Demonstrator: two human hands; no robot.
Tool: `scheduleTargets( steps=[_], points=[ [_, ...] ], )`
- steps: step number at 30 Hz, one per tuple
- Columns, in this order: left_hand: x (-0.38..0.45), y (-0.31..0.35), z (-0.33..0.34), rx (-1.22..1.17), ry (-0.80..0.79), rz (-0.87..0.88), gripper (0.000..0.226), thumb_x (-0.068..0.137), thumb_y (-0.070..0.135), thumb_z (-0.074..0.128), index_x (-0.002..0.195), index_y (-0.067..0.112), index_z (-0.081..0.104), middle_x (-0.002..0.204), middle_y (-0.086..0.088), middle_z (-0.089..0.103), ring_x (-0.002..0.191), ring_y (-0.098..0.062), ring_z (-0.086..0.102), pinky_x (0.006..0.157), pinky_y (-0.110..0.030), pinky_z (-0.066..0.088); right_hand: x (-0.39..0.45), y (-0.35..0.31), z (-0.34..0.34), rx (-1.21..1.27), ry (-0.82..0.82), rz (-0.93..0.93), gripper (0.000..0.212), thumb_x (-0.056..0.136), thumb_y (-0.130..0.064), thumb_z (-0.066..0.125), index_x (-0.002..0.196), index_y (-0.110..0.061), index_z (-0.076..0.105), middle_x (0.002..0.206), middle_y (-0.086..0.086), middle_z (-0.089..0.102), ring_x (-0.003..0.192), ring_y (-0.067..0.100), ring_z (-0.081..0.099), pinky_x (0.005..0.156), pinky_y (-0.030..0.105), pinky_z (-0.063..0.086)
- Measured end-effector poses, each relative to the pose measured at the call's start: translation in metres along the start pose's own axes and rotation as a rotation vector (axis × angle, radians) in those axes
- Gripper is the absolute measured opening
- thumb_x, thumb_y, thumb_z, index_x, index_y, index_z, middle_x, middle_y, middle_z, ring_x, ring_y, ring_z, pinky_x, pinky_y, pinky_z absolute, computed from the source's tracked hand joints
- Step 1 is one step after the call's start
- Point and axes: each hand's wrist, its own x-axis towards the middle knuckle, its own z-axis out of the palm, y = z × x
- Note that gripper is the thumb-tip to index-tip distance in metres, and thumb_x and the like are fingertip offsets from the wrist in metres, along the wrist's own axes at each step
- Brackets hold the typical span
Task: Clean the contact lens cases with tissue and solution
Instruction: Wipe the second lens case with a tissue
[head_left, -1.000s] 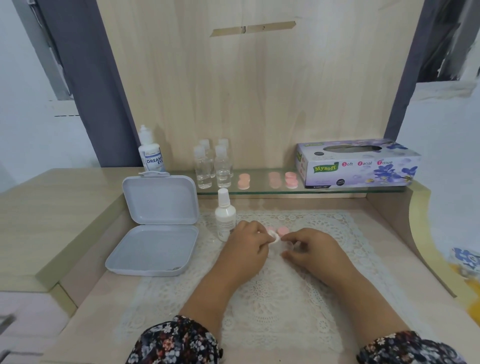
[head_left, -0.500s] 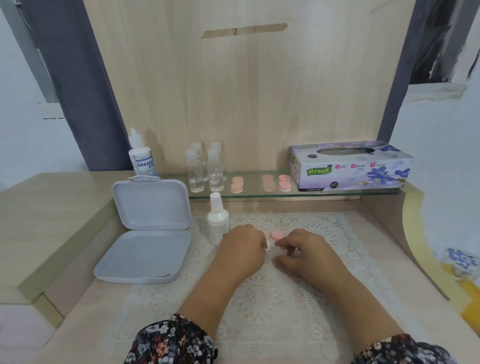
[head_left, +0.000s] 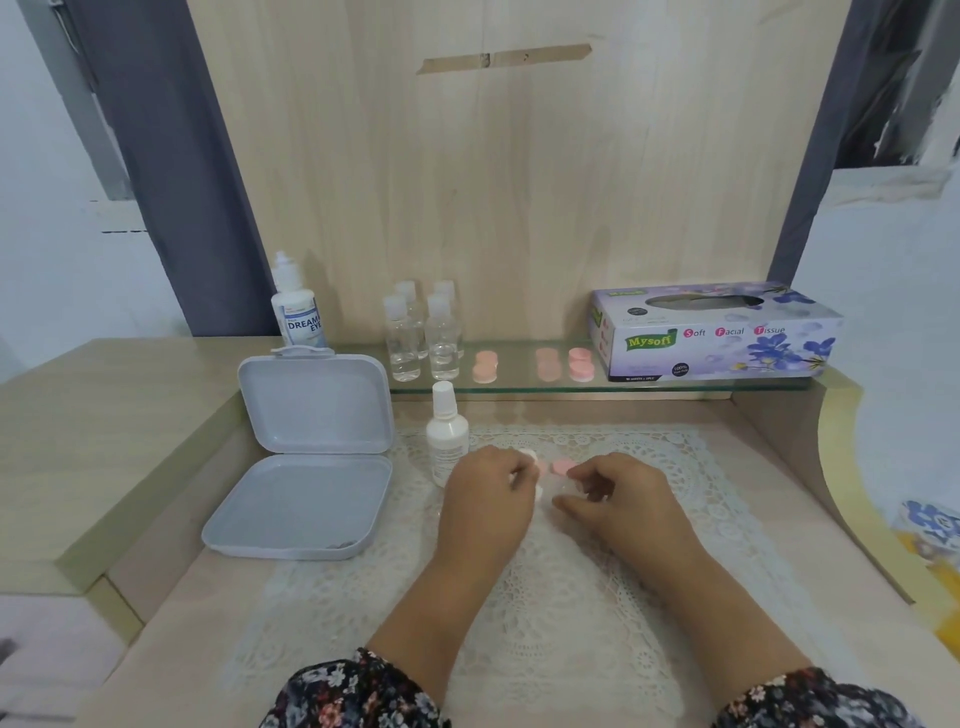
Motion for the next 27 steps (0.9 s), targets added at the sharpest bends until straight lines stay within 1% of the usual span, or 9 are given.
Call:
scheduleTargets(
  steps=[4, 10, 13, 16, 18, 20, 22, 23, 27],
  points=[
    [-0.003, -0.009, 0.015, 0.176, -0.043, 0.276, 0.016, 0.09, 0.011, 0.062, 0.1, 0.008, 0.074, 0.086, -0.007, 0.057, 0.088, -0.024, 0.052, 0.075, -0.033, 0.045, 0.001, 0.001, 0.0, 0.226, -0.009, 0.144, 0.021, 0.07, -0.022, 0.085, 0.087, -0.02, 0.072, 0.08, 0.001, 0.068, 0.07, 0.009, 0.064, 0.059, 0.014, 0.05],
    [0.002, -0.019, 0.017, 0.307, -0.001, 0.484, 0.008, 0.08, 0.009, 0.074, 0.087, 0.014, 0.071, 0.079, 0.0, 0.055, 0.075, -0.021, 0.052, 0.056, -0.031, 0.047, -0.002, 0.0, -0.003, 0.524, -0.044, 0.263, 0.016, 0.067, -0.015, 0.087, 0.078, -0.012, 0.075, 0.076, 0.015, 0.07, 0.067, 0.03, 0.069, 0.069, 0.046, 0.059],
    [0.004, -0.021, 0.012, 0.251, 0.003, 0.497, 0.005, 0.083, 0.011, 0.071, 0.087, 0.014, 0.071, 0.08, 0.001, 0.055, 0.077, -0.02, 0.049, 0.061, -0.033, 0.046, -0.003, -0.003, -0.007, 0.653, -0.041, 0.308, 0.017, 0.067, -0.007, 0.086, 0.078, -0.006, 0.074, 0.074, 0.02, 0.067, 0.059, 0.028, 0.063, 0.06, 0.039, 0.056],
    [0.005, -0.019, 0.006, 0.039, -0.06, 0.336, 0.01, 0.086, 0.01, 0.067, 0.092, 0.013, 0.074, 0.085, 0.002, 0.058, 0.086, -0.017, 0.051, 0.076, -0.028, 0.044, -0.002, -0.006, -0.013, 0.659, -0.047, 0.296, 0.017, 0.068, -0.005, 0.084, 0.082, -0.003, 0.074, 0.072, 0.018, 0.067, 0.056, 0.019, 0.063, 0.054, 0.027, 0.052],
    [0.006, -0.015, 0.002, -0.141, -0.116, 0.142, 0.013, 0.088, 0.008, 0.065, 0.094, 0.013, 0.075, 0.086, 0.008, 0.061, 0.087, -0.01, 0.055, 0.081, -0.024, 0.044, -0.002, -0.007, -0.016, 0.614, -0.043, 0.27, 0.016, 0.069, -0.006, 0.083, 0.083, -0.004, 0.075, 0.072, 0.016, 0.07, 0.057, 0.014, 0.065, 0.053, 0.02, 0.052],
    [0.007, -0.011, -0.001, -0.337, -0.129, -0.088, 0.013, 0.088, 0.006, 0.064, 0.091, 0.015, 0.074, 0.084, 0.011, 0.065, 0.083, -0.006, 0.06, 0.082, -0.03, 0.051, -0.002, -0.007, -0.018, 0.616, -0.033, 0.259, 0.016, 0.07, -0.004, 0.082, 0.084, -0.004, 0.075, 0.073, 0.014, 0.071, 0.057, 0.012, 0.066, 0.052, 0.018, 0.051],
    [0.008, -0.011, -0.003, -0.564, -0.151, -0.291, 0.013, 0.091, 0.008, 0.061, 0.091, 0.013, 0.073, 0.086, -0.003, 0.069, 0.079, -0.02, 0.064, 0.078, -0.042, 0.057, -0.001, -0.006, -0.018, 0.639, -0.019, 0.245, 0.017, 0.07, -0.003, 0.082, 0.085, -0.005, 0.075, 0.073, 0.012, 0.07, 0.058, 0.011, 0.066, 0.052, 0.016, 0.05],
    [0.008, -0.01, -0.004, -0.646, -0.186, -0.361, 0.013, 0.094, 0.011, 0.059, 0.094, 0.01, 0.072, 0.088, -0.011, 0.069, 0.076, -0.026, 0.063, 0.072, -0.041, 0.058, 0.0, -0.006, -0.018, 0.639, -0.02, 0.229, 0.018, 0.07, -0.003, 0.082, 0.085, -0.007, 0.075, 0.075, 0.011, 0.07, 0.06, 0.01, 0.066, 0.055, 0.015, 0.051],
    [0.004, 0.0, -0.005, -1.004, -0.364, -0.587, 0.028, 0.099, 0.02, 0.052, 0.096, -0.004, 0.067, 0.074, -0.011, 0.062, 0.065, -0.018, 0.06, 0.053, -0.022, 0.046, 0.0, -0.008, -0.018, 0.61, -0.046, 0.167, 0.019, 0.07, -0.006, 0.082, 0.087, -0.011, 0.076, 0.078, 0.011, 0.073, 0.066, 0.01, 0.067, 0.061, 0.014, 0.052]
  ],
)
